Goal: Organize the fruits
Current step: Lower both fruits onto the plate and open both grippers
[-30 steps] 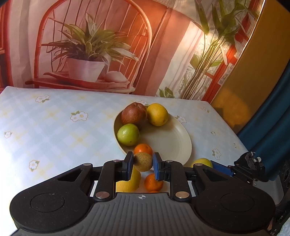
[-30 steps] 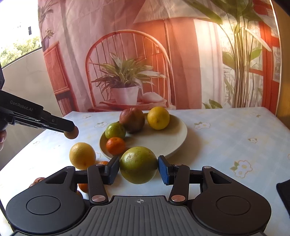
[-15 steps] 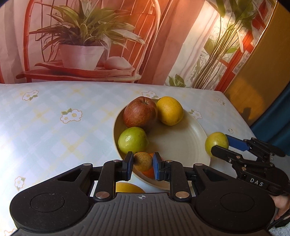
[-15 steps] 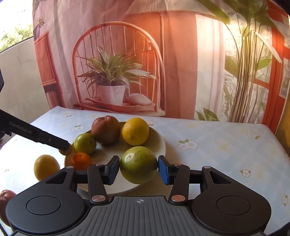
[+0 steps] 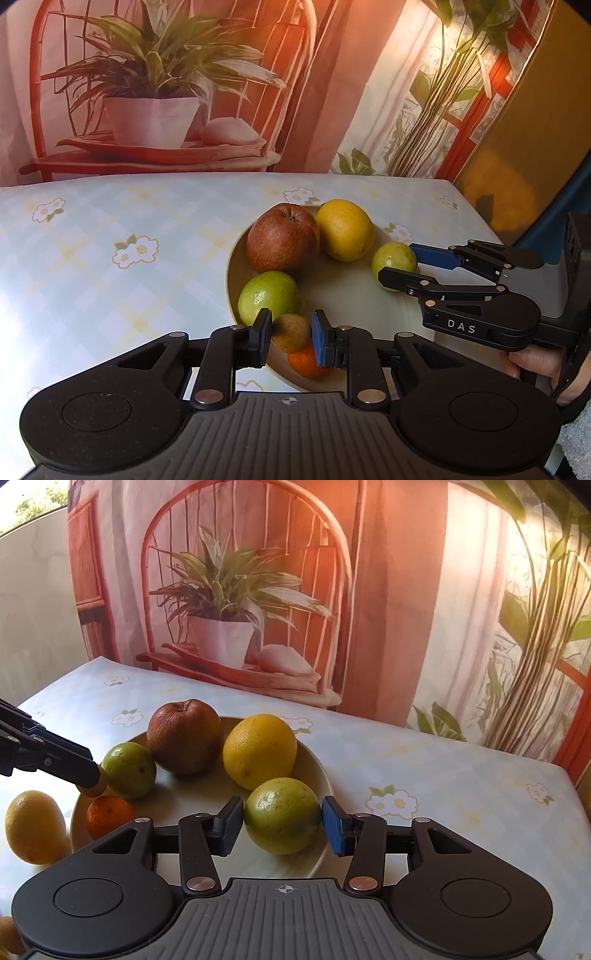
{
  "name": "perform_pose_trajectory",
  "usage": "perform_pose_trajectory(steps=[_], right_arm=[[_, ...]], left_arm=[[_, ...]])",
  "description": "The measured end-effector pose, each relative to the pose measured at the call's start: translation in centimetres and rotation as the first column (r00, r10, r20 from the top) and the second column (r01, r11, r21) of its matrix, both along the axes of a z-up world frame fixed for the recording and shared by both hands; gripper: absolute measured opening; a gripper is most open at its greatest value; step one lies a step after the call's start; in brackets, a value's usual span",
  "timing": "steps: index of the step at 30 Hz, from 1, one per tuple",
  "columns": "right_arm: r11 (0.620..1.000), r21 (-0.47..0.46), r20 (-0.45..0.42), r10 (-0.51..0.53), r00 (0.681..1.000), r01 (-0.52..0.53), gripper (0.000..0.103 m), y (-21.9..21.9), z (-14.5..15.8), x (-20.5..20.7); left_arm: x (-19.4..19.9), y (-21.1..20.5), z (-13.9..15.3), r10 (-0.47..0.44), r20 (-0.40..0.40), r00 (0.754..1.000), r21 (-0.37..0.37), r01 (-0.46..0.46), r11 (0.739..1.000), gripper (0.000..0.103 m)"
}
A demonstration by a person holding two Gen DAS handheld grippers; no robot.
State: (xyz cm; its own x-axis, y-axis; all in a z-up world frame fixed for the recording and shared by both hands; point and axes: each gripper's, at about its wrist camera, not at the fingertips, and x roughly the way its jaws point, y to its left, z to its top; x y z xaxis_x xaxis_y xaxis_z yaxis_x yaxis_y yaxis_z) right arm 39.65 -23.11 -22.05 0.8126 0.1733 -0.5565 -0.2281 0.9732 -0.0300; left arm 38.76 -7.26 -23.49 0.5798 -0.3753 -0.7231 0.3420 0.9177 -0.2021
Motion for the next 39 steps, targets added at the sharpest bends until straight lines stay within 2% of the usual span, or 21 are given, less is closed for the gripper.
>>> perform_pose_trajectory(steps=[8, 15, 18, 23, 34, 39], right_arm=[[1.000, -0.002, 0.003, -0.015, 1.000, 0.015, 0.043, 0.3, -0.1, 0.6], [0.998, 0.036, 0.034, -0.049, 0.998, 0.048, 0.044, 0.1, 1.4, -1.0], [0.999, 0.031, 0.051, -0.044, 0.998, 0.042, 0.044, 0.2, 2.0, -2.1], [0.996, 0.066, 0.069, -0.056, 0.996, 0.052, 0.044, 0.2, 2.8, -4.6], [0.995, 0.069, 0.137, -0.088, 0.987, 0.079, 0.044, 1.5, 3.9, -9.9], [0.993, 0.076, 0.187, -0.103, 0.977, 0.090, 0.044, 2.1, 5.2, -11.0]], left_arm=[[0.4, 0.4, -0.5, 0.028, -0.042, 0.999, 0.011, -0.027, 1.000, 0.026], [0.1, 0.5, -0.4, 0.048, -0.029, 0.998, 0.017, -0.048, 0.999, 0.029], [-0.5, 0.6, 0.3, 0.059, 0.001, 0.998, 0.016, -0.059, 0.998, 0.029], [-2.4, 1.1, 1.8, 0.089, 0.072, 0.993, 0.024, -0.091, 0.996, 0.045], [-6.5, 4.5, 5.4, 0.135, 0.216, 0.967, 0.099, -0.159, 0.982, 0.045], [-8.2, 6.6, 8.7, 0.175, 0.304, 0.936, 0.089, -0.211, 0.973, 0.045]])
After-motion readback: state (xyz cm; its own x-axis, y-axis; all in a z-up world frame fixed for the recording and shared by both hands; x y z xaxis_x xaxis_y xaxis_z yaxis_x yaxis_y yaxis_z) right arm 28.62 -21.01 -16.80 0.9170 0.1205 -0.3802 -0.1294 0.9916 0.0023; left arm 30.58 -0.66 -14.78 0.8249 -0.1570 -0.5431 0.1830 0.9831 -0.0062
